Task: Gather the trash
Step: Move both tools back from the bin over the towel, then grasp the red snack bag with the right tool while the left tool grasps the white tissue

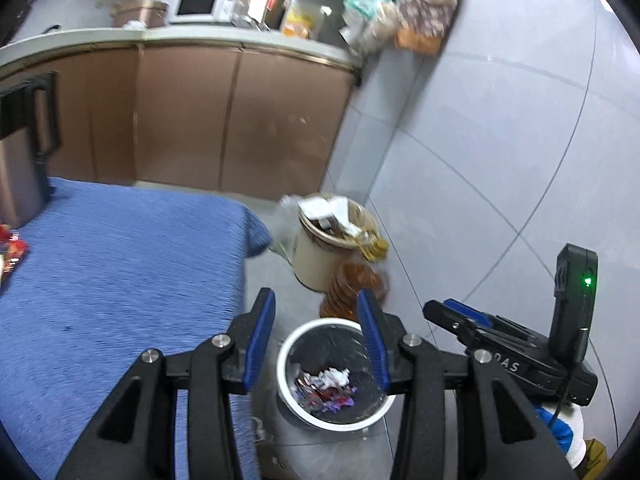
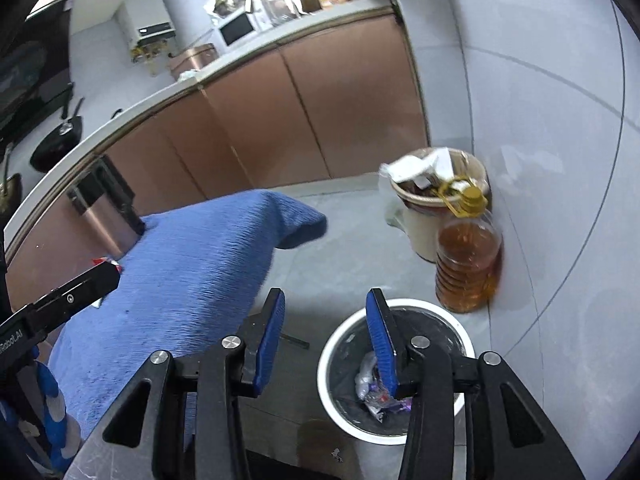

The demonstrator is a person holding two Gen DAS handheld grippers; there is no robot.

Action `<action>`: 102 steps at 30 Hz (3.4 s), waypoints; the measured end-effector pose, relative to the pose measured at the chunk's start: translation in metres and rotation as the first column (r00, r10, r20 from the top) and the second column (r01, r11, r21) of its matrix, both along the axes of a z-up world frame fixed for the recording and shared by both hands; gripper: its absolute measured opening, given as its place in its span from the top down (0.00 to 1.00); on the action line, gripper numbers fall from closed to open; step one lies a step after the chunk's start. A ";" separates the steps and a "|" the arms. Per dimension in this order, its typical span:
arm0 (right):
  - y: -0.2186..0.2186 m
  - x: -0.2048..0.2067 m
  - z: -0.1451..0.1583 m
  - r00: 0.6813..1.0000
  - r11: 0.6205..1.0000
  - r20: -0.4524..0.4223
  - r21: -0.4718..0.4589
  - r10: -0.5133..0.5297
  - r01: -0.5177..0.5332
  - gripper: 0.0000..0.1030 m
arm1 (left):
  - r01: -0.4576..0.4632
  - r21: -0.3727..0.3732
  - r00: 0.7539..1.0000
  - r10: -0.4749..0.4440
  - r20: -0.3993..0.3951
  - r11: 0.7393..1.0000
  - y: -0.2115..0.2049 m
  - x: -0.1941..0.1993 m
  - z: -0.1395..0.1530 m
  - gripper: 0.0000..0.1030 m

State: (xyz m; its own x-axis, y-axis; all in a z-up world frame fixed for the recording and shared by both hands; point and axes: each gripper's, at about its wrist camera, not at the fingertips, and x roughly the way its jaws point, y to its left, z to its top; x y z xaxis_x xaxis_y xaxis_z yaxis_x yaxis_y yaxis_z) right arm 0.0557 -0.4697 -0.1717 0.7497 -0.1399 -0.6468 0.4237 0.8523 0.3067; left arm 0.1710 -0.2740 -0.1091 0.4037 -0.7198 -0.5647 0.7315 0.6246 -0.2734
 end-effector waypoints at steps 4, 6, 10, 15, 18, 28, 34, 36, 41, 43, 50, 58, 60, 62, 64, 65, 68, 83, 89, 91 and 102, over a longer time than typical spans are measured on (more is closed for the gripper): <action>0.019 -0.002 0.023 0.999 0.999 0.035 -0.033 0.037 -0.036 0.55 | -0.060 -0.046 0.997 0.062 0.045 0.997 0.035 -0.008 0.017 0.60; 0.031 -0.004 0.034 0.997 0.997 0.052 -0.053 0.057 -0.054 0.54 | -0.095 -0.058 0.992 0.099 0.079 0.994 0.049 -0.016 0.024 0.56; 0.055 -0.008 0.056 0.992 0.992 0.085 -0.093 0.094 -0.086 0.44 | -0.201 -0.095 0.965 0.214 0.150 0.975 0.088 -0.030 0.040 0.33; 0.091 -0.012 0.083 0.981 0.979 0.119 -0.159 0.150 -0.131 0.33 | -0.302 -0.120 0.927 0.321 0.195 0.946 0.139 -0.043 0.057 0.28; 0.113 -0.015 0.099 0.972 0.966 0.140 -0.201 0.190 -0.160 0.26 | -0.354 -0.124 0.905 0.373 0.204 0.927 0.163 -0.049 0.064 0.25; 0.166 -0.022 0.135 0.940 0.929 0.192 -0.302 0.281 -0.216 0.09 | -0.535 -0.174 0.779 0.562 0.279 0.827 0.239 -0.076 0.086 0.20; 0.193 -0.027 0.154 0.918 0.908 0.232 -0.348 0.323 -0.232 0.03 | -0.621 -0.185 0.699 0.645 0.309 0.762 0.269 -0.093 0.096 0.20; 0.202 -0.031 0.156 0.910 0.900 0.241 -0.368 0.336 -0.235 0.00 | -0.640 -0.184 0.677 0.661 0.322 0.746 0.273 -0.098 0.098 0.20; 0.219 -0.035 0.155 0.900 0.881 0.235 -0.399 0.366 -0.254 0.00 | -0.675 -0.180 0.640 0.689 0.342 0.716 0.284 -0.112 0.100 0.19; 0.223 -0.035 0.153 0.897 0.876 0.230 -0.403 0.377 -0.265 0.00 | -0.680 -0.178 0.633 0.692 0.348 0.712 0.285 -0.115 0.101 0.19; 0.224 -0.036 0.153 0.891 0.872 0.243 -0.412 0.384 -0.264 0.00 | -0.693 -0.146 0.624 0.689 0.367 0.706 0.282 -0.112 0.098 0.19; 0.227 -0.017 0.145 0.887 0.870 0.250 -0.418 0.388 -0.263 0.00 | -0.696 -0.098 0.643 0.677 0.359 0.712 0.282 -0.092 0.085 0.19; 0.228 -0.008 0.142 0.884 0.868 0.248 -0.415 0.397 -0.273 0.00 | -0.700 -0.087 0.643 0.679 0.355 0.708 0.283 -0.083 0.080 0.19; 0.230 -0.001 0.138 0.880 0.865 0.246 -0.413 0.406 -0.284 0.00 | -0.705 -0.078 0.643 0.682 0.349 0.705 0.285 -0.074 0.076 0.19; 0.232 0.007 0.135 0.879 0.864 0.239 -0.408 0.412 -0.294 0.00 | -0.711 -0.075 0.640 0.688 0.342 0.699 0.287 -0.066 0.070 0.19; 0.233 0.012 0.132 0.879 0.864 0.234 -0.404 0.415 -0.300 0.00 | -0.714 -0.072 0.641 0.692 0.333 0.696 0.289 -0.060 0.066 0.19; 0.236 0.028 0.123 0.880 0.862 0.200 -0.379 0.431 -0.337 0.00 | -0.713 -0.067 0.654 0.696 0.296 0.698 0.296 -0.043 0.054 0.19; 0.270 0.173 0.064 0.796 0.776 -0.016 -0.209 0.605 -0.595 0.16 | -0.592 0.125 0.805 0.591 0.049 0.796 0.342 0.101 -0.028 0.19; 0.284 0.260 0.040 0.747 0.744 -0.013 -0.082 0.665 -0.663 0.25 | -0.490 0.159 0.868 0.496 0.005 0.857 0.320 0.171 -0.050 0.19; 0.290 0.287 0.030 0.733 0.731 -0.014 -0.047 0.681 -0.680 0.26 | -0.466 0.172 0.881 0.473 -0.004 0.868 0.311 0.195 -0.058 0.19; 0.323 0.399 -0.017 0.696 0.691 0.012 0.109 0.718 -0.714 0.26 | -0.415 0.174 0.889 0.439 -0.129 0.893 0.301 0.275 -0.106 0.20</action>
State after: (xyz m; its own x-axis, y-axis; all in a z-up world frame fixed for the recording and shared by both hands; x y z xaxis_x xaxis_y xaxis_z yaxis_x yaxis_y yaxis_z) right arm 0.4549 -0.1471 -0.1888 0.5767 0.4962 -0.6490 -0.2924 0.8672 0.4031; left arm 0.4457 0.0272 -0.2149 0.5492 -0.4086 -0.7290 0.3388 0.9063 -0.2527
